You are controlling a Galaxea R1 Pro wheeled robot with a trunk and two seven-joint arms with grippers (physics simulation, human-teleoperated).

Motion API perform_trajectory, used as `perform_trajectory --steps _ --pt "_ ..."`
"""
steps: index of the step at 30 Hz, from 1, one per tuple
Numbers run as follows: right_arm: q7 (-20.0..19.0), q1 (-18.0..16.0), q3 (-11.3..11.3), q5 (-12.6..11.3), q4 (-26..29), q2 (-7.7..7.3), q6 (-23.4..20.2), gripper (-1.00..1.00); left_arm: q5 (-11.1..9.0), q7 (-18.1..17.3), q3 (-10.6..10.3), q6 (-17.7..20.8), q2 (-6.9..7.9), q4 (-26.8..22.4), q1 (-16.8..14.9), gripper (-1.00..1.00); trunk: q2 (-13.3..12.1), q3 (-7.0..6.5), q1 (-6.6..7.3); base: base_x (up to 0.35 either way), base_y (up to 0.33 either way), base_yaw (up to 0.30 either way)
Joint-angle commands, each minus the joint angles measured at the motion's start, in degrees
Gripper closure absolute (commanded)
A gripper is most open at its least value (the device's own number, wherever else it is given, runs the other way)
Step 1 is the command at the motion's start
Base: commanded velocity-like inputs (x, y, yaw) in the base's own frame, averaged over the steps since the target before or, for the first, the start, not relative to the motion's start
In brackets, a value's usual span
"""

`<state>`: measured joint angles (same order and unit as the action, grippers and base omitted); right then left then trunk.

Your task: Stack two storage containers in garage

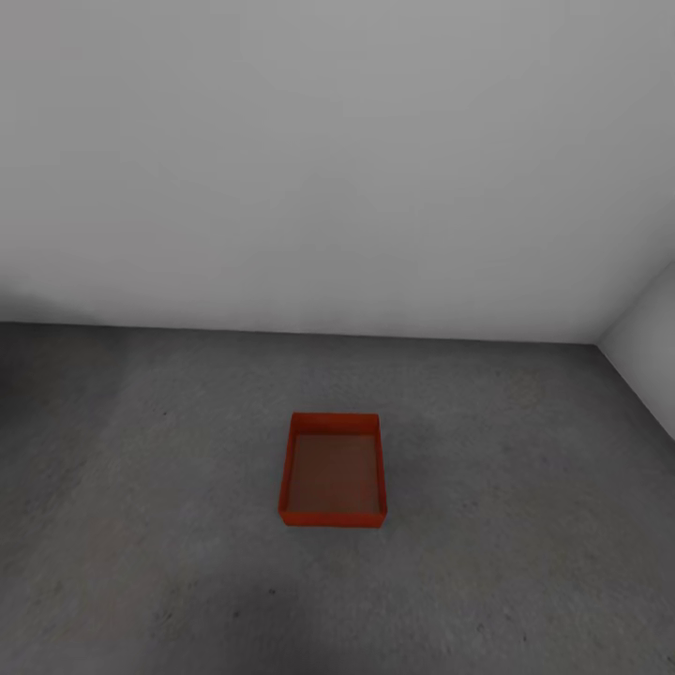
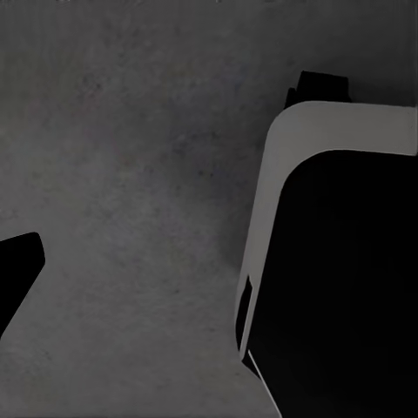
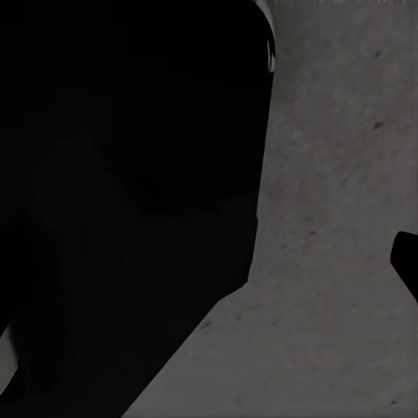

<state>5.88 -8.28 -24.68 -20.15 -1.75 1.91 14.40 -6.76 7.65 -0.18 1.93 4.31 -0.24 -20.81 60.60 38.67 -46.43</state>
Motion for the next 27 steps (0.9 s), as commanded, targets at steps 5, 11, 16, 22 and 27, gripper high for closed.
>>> perform_trajectory --steps 5,11,16,22,27 --pt "0.1 0.0 -0.5 -0.4 -0.2 0.09 0.3 -1.00 -0.5 0.1 -0.1 0.2 0.00 0.0 0.0 -1.00 0.0 -0.43 0.00 0.000 0.000 0.000" --pt "0.1 0.0 -0.5 -0.4 -0.2 0.11 0.3 -1.00 -0.5 0.1 -0.1 0.2 0.00 0.0 0.0 -1.00 0.0 -0.98 0.00 0.000 0.000 0.000" --pt "0.1 0.0 -0.5 -0.4 -0.2 0.19 0.2 -1.00 -0.5 0.1 -0.1 0.2 0.00 0.0 0.0 -1.00 0.0 -1.44 0.00 0.000 0.000 0.000" --pt "0.1 -0.1 -0.5 -0.4 -0.2 0.20 0.3 -1.00 -0.5 0.1 -0.1 0.2 0.00 0.0 0.0 -1.00 0.0 -1.99 0.00 0.000 0.000 0.000" --pt "0.1 0.0 -0.6 -0.4 -0.2 0.20 0.2 -1.00 -0.5 0.1 -0.1 0.2 0.00 0.0 0.0 -1.00 0.0 -2.45 0.00 0.000 0.000 0.000"
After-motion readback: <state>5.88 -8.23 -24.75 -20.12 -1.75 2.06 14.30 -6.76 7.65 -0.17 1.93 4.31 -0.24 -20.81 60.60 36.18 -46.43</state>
